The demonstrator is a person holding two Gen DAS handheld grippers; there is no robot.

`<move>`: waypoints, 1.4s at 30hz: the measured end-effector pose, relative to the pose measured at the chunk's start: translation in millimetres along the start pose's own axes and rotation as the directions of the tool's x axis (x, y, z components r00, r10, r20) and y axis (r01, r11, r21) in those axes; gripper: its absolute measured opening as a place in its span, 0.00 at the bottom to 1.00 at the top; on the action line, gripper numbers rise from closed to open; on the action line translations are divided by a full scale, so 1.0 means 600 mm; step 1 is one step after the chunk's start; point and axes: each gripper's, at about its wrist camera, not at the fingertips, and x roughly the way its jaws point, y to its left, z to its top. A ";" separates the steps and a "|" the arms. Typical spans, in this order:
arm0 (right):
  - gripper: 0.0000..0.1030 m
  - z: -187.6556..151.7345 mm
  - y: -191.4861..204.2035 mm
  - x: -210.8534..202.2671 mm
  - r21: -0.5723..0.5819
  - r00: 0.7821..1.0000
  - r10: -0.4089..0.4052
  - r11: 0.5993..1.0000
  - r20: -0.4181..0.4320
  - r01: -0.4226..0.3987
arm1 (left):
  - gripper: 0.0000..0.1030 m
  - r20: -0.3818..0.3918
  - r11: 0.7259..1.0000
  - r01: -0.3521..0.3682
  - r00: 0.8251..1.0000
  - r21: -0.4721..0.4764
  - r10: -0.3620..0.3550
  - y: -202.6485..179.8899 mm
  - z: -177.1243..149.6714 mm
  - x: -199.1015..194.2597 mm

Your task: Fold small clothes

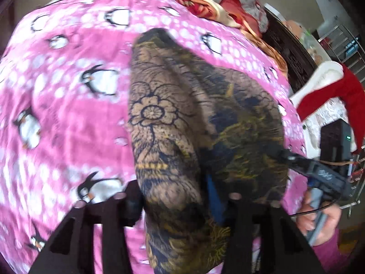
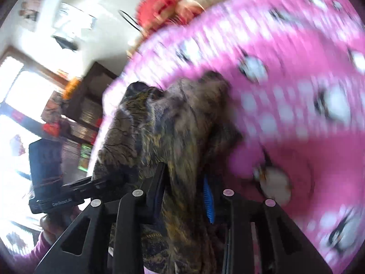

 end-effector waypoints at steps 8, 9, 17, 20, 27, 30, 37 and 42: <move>0.30 0.037 0.050 -0.094 -0.120 0.990 -0.038 0.991 0.132 0.054 | 0.83 0.193 0.988 -0.138 0.973 0.063 0.124 -0.022 -0.001 -0.051; 0.30 0.043 0.065 -0.083 -0.137 0.992 -0.028 0.990 0.122 0.044 | 0.84 0.198 0.986 -0.155 0.970 0.065 0.140 -0.021 -0.004 -0.049; 0.29 0.084 0.073 0.056 -0.192 0.957 -0.273 0.938 0.099 0.288 | 0.84 0.171 0.971 -0.225 0.963 0.078 0.210 -0.032 -0.016 -0.005; 0.20 0.086 0.028 0.071 -0.097 0.963 -0.260 0.959 0.069 0.266 | 0.84 0.146 0.966 -0.242 0.963 0.087 0.228 -0.034 -0.018 0.012; 0.22 0.031 0.082 -0.011 -0.215 0.967 -0.225 0.945 0.118 0.247 | 0.84 0.185 0.953 -0.286 0.946 0.096 0.266 -0.041 -0.025 0.005; 0.23 -0.009 0.106 -0.035 -0.266 0.967 -0.216 0.932 0.134 0.245 | 0.84 0.198 0.949 -0.301 0.940 0.089 0.279 -0.046 -0.032 -0.004; 0.24 -0.058 0.083 0.008 -0.310 0.933 -0.339 0.880 0.119 0.359 | 0.84 0.228 0.941 -0.328 0.925 0.077 0.304 -0.056 -0.050 -0.035; 0.24 -0.075 0.115 -0.027 -0.329 0.921 -0.349 0.861 0.173 0.388 | 0.84 0.254 0.940 -0.337 0.915 0.058 0.313 -0.058 -0.062 -0.064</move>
